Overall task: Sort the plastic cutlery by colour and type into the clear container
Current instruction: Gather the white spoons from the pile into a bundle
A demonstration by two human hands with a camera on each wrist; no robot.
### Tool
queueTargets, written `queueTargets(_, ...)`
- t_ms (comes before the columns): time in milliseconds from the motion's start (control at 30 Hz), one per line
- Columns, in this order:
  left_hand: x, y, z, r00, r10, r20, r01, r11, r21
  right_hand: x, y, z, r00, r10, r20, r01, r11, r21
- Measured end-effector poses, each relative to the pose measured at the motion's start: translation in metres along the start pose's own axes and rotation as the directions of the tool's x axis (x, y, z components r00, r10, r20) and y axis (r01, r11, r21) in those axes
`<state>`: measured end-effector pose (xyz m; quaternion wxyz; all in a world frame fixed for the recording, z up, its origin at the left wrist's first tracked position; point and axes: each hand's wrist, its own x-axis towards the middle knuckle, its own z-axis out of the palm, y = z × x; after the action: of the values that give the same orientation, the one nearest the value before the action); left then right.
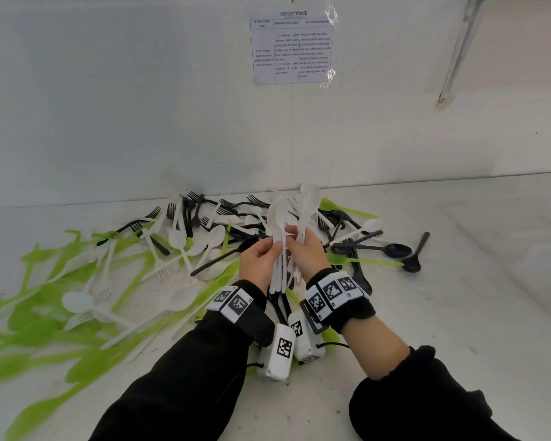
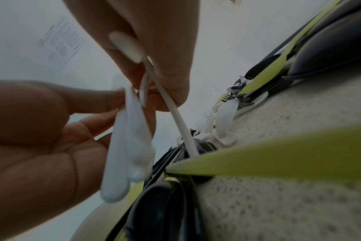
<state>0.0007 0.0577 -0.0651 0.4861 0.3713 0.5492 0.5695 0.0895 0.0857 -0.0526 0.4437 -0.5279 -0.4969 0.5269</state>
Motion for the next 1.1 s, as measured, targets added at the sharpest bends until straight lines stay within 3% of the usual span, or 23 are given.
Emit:
queueTargets(233,0.0,0.0,0.005,0.999,-0.033,-0.007,0.033,0.999,-0.043,0.004,0.004,0.007,0.998,0.021,-0.056,-0.026,0.996,-0.081)
queueTargets(400,0.002,0.001,0.004,0.997,-0.074,-0.034,0.07,0.992,-0.109,0.002,0.0,0.007,0.997,0.004,-0.071,-0.004,1.0,-0.003)
queueTargets(567,-0.002,0.0,0.003,0.997,-0.065,0.037,0.068,0.993,-0.098,0.0,0.0,0.005,0.999,-0.026,-0.03,0.025,0.999,-0.038)
queueTargets(733,0.0,-0.001,0.001,0.996,-0.08,-0.035,0.075,0.989,-0.124,-0.003,0.001,0.004,1.0,0.024,0.003,-0.024,0.998,0.059)
queueTargets(900,0.001,-0.002,0.002,0.995,-0.057,-0.087,0.047,0.992,-0.115,-0.006,0.001,0.001,0.999,-0.044,-0.004,0.044,0.998,-0.044)
queueTargets(1100,0.0,0.003,0.007,0.995,-0.024,-0.101,0.017,0.997,-0.074,-0.013,-0.005,0.006,0.993,-0.042,0.111,0.053,0.994,-0.096)
